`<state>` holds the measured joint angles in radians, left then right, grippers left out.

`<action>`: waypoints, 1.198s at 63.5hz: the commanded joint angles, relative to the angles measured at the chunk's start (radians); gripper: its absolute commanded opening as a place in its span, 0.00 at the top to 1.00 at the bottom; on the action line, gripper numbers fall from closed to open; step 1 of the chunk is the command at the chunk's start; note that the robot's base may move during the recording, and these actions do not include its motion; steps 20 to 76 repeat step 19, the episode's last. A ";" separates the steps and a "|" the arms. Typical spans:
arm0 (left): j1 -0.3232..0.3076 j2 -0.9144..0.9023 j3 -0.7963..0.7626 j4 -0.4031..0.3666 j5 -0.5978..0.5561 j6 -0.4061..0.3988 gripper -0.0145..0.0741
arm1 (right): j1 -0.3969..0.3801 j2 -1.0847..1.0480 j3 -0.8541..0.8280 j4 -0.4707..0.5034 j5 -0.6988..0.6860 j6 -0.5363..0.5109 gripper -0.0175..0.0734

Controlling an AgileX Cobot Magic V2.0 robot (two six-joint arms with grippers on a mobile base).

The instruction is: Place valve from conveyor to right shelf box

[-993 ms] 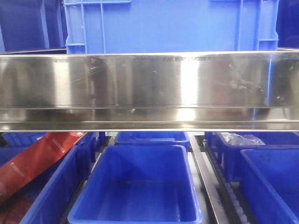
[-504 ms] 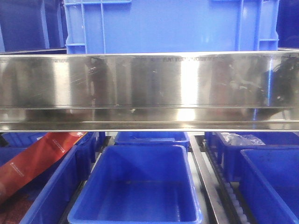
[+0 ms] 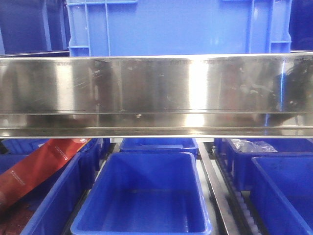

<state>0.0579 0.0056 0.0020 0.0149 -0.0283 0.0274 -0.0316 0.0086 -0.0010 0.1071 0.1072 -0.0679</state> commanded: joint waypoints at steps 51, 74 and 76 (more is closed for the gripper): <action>0.001 -0.006 -0.002 -0.005 -0.015 -0.005 0.96 | -0.003 -0.009 0.001 -0.008 -0.026 0.000 0.98; 0.001 -0.006 -0.002 -0.005 -0.015 -0.005 0.96 | -0.003 -0.009 0.001 -0.008 -0.026 0.000 0.98; 0.001 -0.006 -0.002 -0.005 -0.015 -0.005 0.96 | -0.003 -0.009 0.001 -0.008 -0.026 0.000 0.98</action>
